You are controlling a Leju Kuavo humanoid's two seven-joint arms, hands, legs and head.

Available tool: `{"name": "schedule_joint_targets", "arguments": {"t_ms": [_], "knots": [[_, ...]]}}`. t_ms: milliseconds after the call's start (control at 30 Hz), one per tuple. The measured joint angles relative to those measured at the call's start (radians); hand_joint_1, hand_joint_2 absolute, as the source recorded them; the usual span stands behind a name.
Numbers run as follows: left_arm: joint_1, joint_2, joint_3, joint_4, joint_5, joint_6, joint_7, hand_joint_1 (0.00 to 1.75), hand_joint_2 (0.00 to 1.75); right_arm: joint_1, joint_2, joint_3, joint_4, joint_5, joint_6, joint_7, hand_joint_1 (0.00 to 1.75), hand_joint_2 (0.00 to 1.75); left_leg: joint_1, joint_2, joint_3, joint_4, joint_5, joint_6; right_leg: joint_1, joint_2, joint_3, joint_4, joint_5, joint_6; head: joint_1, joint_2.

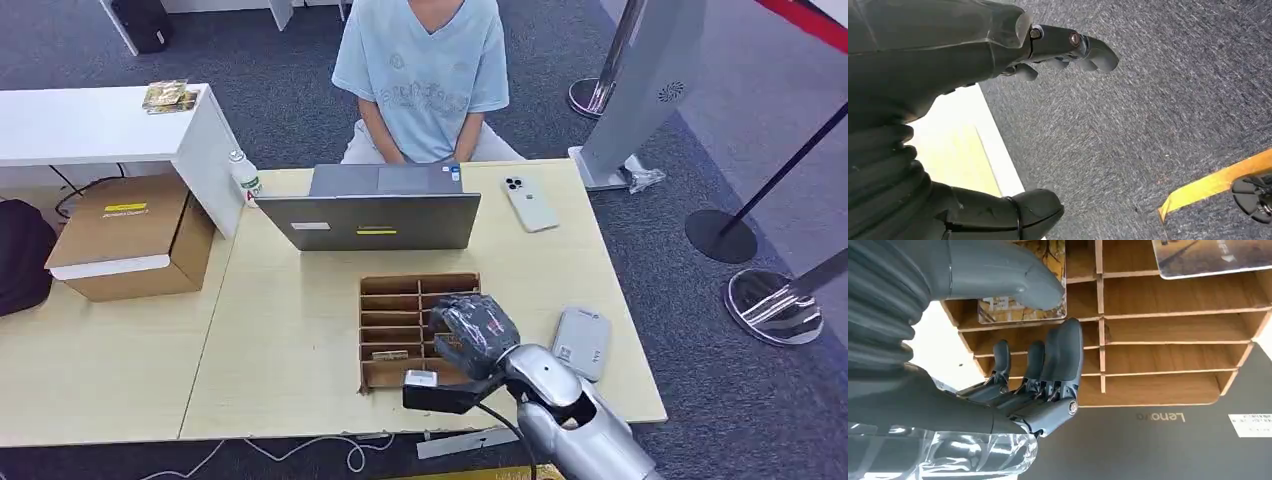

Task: Pass the card to the sensor for recognition and then transmit it.

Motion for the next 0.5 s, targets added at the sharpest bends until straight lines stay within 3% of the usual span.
{"name": "schedule_joint_targets", "arguments": {"t_ms": [500], "knots": [[0.0,0.0,0.0,0.0,-0.006,0.004,0.0,0.0,1.75,0.008,-0.007,-0.009,0.005,0.0,-0.009,0.0,1.17,1.75,0.0,0.0,0.0,0.0,0.0,0.0,0.0,0.0,0.0,0.0,0.0,0.0,0.0,0.0]]}}
